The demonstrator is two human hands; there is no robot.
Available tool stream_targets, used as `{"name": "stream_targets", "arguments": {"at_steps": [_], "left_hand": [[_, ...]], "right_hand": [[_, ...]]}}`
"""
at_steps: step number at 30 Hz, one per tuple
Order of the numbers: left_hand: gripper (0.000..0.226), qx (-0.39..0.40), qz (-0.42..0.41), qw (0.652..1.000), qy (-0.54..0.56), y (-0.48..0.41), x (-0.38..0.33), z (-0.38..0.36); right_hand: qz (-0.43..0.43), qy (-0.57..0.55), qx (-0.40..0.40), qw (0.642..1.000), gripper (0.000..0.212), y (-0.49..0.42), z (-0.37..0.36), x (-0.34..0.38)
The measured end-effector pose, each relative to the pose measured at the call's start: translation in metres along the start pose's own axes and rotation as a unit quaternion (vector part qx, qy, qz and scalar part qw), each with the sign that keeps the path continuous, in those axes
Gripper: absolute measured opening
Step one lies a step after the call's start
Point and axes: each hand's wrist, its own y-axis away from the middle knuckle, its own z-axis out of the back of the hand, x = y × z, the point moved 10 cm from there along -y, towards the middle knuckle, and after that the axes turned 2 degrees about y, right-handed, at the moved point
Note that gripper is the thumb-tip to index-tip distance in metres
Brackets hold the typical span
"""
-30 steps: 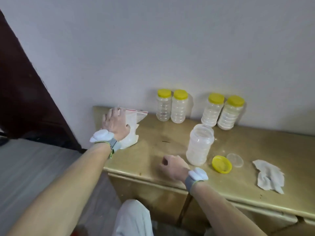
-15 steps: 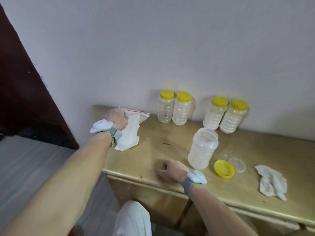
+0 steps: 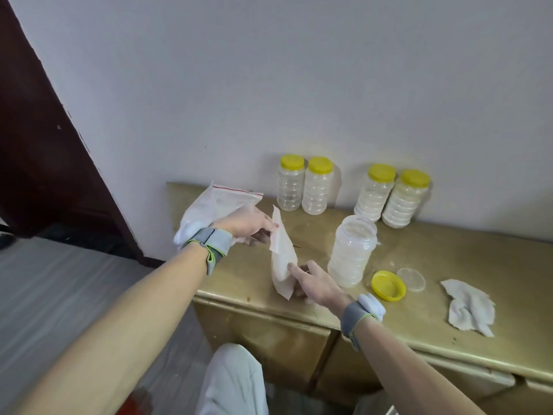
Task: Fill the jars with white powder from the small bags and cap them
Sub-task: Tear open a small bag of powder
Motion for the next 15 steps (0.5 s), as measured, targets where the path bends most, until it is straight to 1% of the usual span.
{"name": "stream_targets", "arguments": {"at_steps": [3, 4, 7, 9, 10, 13, 15], "left_hand": [[0.004, 0.048, 0.006, 0.998, 0.033, 0.004, 0.006, -0.029], [0.005, 0.063, 0.008, 0.997, 0.031, 0.002, 0.009, -0.039], [0.007, 0.096, 0.004, 0.995, 0.030, 0.002, 0.012, -0.062], [0.008, 0.105, -0.002, 0.994, 0.031, 0.000, 0.013, -0.074], [0.009, 0.103, -0.008, 0.994, 0.032, -0.002, 0.013, -0.079], [0.013, 0.093, -0.024, 0.995, 0.033, -0.004, 0.010, -0.094], [0.017, 0.079, -0.039, 0.996, 0.029, -0.005, 0.010, -0.098]], "right_hand": [[0.043, 0.050, -0.040, 0.997, 0.036, 0.016, 0.018, -0.004], [0.057, 0.038, -0.050, 0.996, 0.032, 0.022, 0.027, -0.005], [0.091, -0.046, -0.071, 0.992, 0.023, 0.041, 0.050, 0.014], [0.106, -0.072, -0.083, 0.988, 0.020, 0.050, 0.065, 0.026], [0.111, -0.067, -0.085, 0.988, 0.022, 0.054, 0.070, 0.030], [0.117, -0.007, -0.094, 0.989, 0.037, 0.061, 0.077, 0.030], [0.107, 0.047, -0.120, 0.986, 0.040, 0.062, 0.081, 0.026]]}}
